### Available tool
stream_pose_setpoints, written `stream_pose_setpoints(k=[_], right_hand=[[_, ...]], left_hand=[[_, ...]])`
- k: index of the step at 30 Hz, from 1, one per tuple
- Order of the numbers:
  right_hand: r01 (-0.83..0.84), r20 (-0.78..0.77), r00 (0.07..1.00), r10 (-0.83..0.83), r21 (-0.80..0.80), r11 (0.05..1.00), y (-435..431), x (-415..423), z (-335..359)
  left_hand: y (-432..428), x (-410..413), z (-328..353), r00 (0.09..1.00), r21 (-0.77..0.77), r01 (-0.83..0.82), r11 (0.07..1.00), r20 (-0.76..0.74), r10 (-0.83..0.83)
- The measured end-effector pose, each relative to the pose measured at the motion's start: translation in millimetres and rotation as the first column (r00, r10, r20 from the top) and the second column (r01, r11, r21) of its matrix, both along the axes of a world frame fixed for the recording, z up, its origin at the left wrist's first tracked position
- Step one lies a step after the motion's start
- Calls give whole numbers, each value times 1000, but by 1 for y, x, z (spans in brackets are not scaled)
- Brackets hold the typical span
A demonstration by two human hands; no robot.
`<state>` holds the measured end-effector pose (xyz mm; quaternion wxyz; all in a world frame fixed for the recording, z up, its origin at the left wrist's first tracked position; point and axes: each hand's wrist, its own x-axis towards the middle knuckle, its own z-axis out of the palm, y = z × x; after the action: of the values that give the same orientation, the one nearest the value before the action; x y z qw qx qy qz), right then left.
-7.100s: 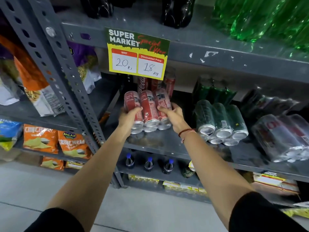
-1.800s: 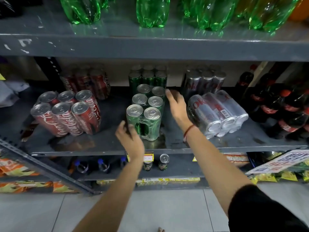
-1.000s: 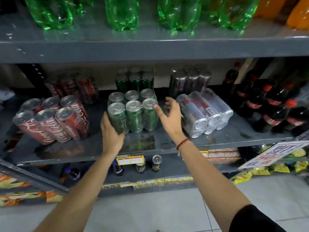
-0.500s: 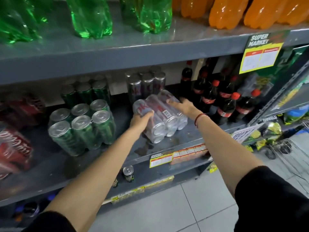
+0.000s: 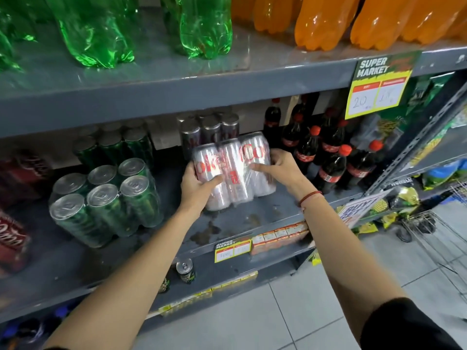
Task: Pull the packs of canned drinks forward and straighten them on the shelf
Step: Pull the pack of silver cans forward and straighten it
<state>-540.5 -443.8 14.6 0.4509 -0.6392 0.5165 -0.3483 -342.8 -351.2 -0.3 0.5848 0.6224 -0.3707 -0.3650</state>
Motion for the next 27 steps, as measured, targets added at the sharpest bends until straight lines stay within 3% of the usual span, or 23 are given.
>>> stream_pose_setpoints(k=[5, 9, 12, 15, 16, 21, 27], right_hand=[[35, -5, 999, -35, -37, 999, 19, -5, -25], [53, 89, 995, -51, -10, 999, 28, -7, -37], [75, 256, 964, -78, 22, 997, 20, -7, -23], [150, 483, 843, -235, 209, 966, -3, 1, -13], [150, 486, 836, -254, 242, 959, -10, 3, -9], [-52, 352, 935, -42, 254, 966, -30, 14, -18], [216, 290, 927, -239, 111, 970, 26, 13, -15]], left_hand=[[5, 7, -18, 964, -74, 51, 996, 264, -30], [13, 10, -27, 951, -64, 42, 997, 309, -20], [30, -10, -20, 973, -120, -127, 985, 180, 147], [53, -45, -17, 959, -113, -248, 962, 109, 260], [58, -54, -18, 967, -81, -232, 969, 90, 239], [52, -64, -26, 997, -22, -78, 997, 3, 78], [18, -23, -29, 964, -26, 9, 1000, -266, -15]])
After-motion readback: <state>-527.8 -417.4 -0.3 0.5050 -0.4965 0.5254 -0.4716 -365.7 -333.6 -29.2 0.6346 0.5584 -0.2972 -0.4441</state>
